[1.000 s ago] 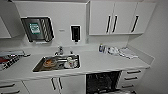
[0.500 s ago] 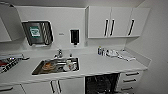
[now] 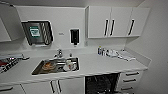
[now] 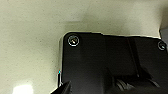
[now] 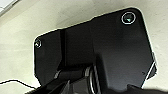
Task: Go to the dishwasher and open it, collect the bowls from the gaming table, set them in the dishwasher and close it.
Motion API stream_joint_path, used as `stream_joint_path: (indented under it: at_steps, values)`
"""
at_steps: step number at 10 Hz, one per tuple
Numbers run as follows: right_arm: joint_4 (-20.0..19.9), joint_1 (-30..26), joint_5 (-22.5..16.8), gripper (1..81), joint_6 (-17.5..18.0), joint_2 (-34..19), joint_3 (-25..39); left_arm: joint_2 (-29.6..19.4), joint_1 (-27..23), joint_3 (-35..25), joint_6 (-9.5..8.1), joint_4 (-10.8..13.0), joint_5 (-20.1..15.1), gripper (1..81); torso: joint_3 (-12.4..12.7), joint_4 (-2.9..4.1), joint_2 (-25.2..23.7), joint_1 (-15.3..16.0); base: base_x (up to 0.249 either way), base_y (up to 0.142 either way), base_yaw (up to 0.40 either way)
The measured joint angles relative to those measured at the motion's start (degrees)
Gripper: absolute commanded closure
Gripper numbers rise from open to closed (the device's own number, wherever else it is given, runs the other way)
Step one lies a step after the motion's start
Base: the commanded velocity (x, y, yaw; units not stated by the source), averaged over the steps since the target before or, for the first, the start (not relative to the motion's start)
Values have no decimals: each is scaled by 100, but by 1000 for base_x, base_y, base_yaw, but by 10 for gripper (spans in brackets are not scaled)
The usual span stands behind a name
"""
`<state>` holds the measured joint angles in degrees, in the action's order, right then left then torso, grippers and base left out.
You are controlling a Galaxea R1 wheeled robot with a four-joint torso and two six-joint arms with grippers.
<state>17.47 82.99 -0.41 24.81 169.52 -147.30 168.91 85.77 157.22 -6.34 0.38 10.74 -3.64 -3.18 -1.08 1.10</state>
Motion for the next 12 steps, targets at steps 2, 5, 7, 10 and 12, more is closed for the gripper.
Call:
stream_joint_path:
  at_steps: [2,5,7,10,12]
  values:
    - [0,2,-2,10,0,32,-28,60,-2,151,-2,0,2,10,0,0,0,0,0,0,0]
    - [0,0,-2,10,0,44,-48,61,-2,151,-2,0,0,10,0,0,2,0,0,0,0]
    - [0,0,-5,10,0,51,-50,46,-2,152,-2,0,2,10,0,0,2,0,0,0,0]
    - [16,0,-5,10,0,60,-52,46,-2,151,-2,0,2,10,0,0,2,0,0,0,142]
    - [20,7,-11,10,0,82,-61,44,-2,151,-2,0,2,10,0,0,2,0,0,0,260]
